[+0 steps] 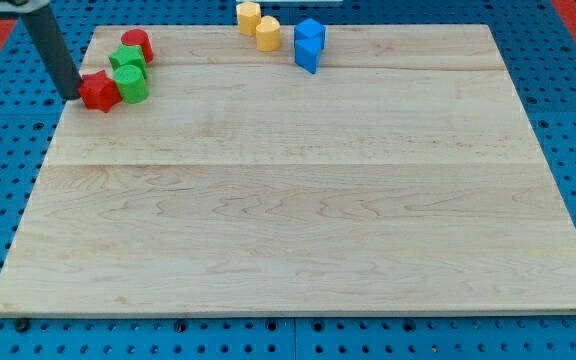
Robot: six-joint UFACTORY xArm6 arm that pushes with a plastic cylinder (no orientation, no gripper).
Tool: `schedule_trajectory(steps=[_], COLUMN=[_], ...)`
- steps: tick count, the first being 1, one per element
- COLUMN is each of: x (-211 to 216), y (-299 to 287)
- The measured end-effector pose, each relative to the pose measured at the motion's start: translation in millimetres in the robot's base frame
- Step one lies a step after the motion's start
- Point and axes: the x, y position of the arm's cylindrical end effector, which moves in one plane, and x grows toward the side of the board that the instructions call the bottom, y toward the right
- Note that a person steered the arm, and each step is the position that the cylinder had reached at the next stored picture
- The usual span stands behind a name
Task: Slightly move the green circle below the green star
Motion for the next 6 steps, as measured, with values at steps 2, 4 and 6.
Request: schedule_trajectory(steps=[2, 4, 6], x=[74, -11, -48], y=[34, 134, 110])
